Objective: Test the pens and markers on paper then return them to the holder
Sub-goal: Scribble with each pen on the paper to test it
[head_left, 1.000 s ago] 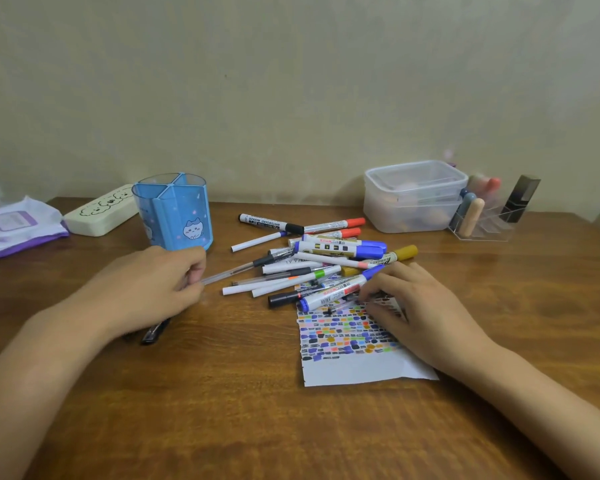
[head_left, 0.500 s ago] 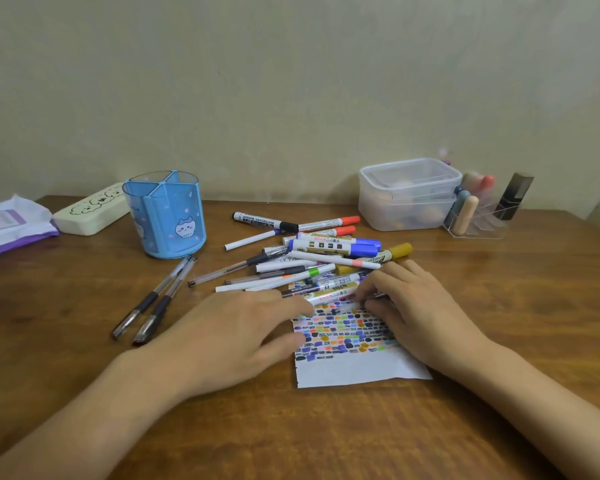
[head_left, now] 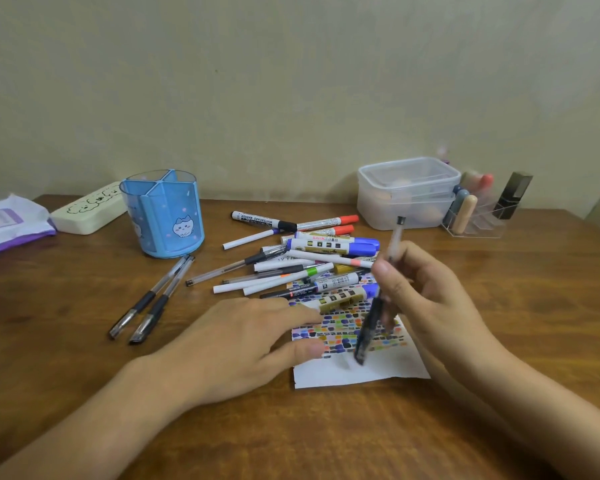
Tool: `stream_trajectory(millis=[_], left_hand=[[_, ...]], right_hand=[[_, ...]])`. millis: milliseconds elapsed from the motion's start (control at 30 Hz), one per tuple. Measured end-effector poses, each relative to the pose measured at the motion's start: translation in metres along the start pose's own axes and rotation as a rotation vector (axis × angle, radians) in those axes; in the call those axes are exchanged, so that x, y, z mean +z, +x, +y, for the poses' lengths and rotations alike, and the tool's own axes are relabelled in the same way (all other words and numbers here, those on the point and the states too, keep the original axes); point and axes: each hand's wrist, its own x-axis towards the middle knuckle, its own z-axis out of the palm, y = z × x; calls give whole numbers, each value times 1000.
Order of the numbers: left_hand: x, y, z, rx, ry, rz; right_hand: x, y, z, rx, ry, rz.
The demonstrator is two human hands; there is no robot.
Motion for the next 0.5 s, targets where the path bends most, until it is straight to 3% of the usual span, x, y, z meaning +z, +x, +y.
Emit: stream_trajectory(millis=[133, 333, 500], left_hand=[[4, 0, 2, 29, -60, 75], [13, 3, 8, 40, -169, 228], [14, 3, 13, 42, -269, 206]], right_hand=[[10, -5, -4, 59, 147, -52], [17, -9, -5, 162, 175, -176], [17, -6, 1, 246, 87, -215]])
